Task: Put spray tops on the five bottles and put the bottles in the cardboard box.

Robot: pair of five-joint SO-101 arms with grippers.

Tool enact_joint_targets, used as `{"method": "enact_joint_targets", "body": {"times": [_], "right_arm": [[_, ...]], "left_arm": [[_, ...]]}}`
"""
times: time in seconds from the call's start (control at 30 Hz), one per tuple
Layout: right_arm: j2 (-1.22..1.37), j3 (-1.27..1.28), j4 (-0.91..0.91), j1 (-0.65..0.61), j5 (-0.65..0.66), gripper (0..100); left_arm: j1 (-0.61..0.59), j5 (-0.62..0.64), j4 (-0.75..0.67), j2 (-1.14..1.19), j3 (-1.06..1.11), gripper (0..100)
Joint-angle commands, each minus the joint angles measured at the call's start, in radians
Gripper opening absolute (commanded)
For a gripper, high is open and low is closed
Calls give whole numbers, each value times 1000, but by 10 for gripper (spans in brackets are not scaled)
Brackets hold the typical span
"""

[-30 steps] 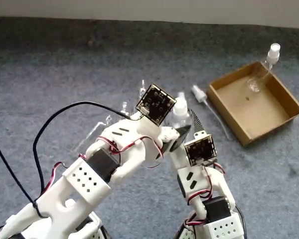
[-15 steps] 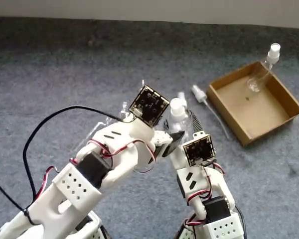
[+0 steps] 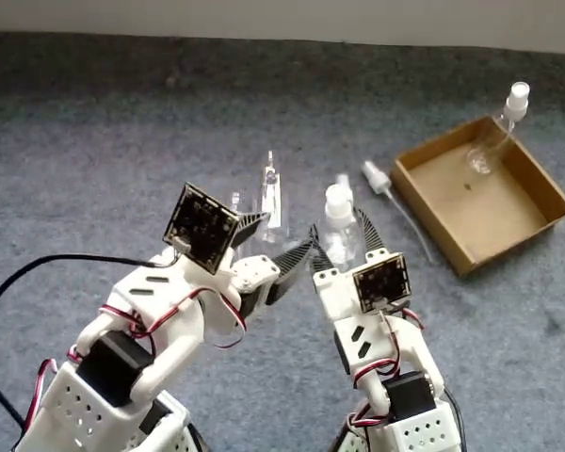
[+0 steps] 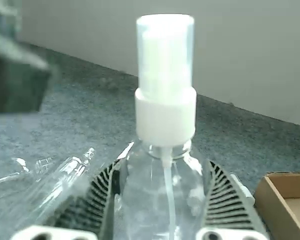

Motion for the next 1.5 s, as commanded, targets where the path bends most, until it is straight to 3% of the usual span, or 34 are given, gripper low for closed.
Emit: {"method": "enact_joint_targets", "body": {"times": [0.0, 0.07, 0.2, 0.37, 0.57, 0.93, 1.13, 1.47], "right_arm": [[-15, 136, 2, 19, -49, 131], [-15, 136, 2, 21, -87, 131], [-15, 133, 1, 35, -176, 131], [-15, 59, 4, 39, -235, 131], [-15, 13, 4, 39, -307, 131], [-15, -10, -12, 33, -307, 131], [-7, -97, -21, 30, -304, 131], [59, -278, 1, -5, -236, 130]], "left_arm": [[-18, -2, 9, -130, 101, 76], [-12, -2, 8, -193, 160, 0], [-10, 3, -35, -315, 271, 50], [-1, 120, -133, -463, 452, 37], [140, 135, -233, -616, 642, 32], [285, 141, -270, -602, 753, 5], [283, 141, -430, -601, 825, 5], [283, 141, -428, -601, 825, 5]]}}
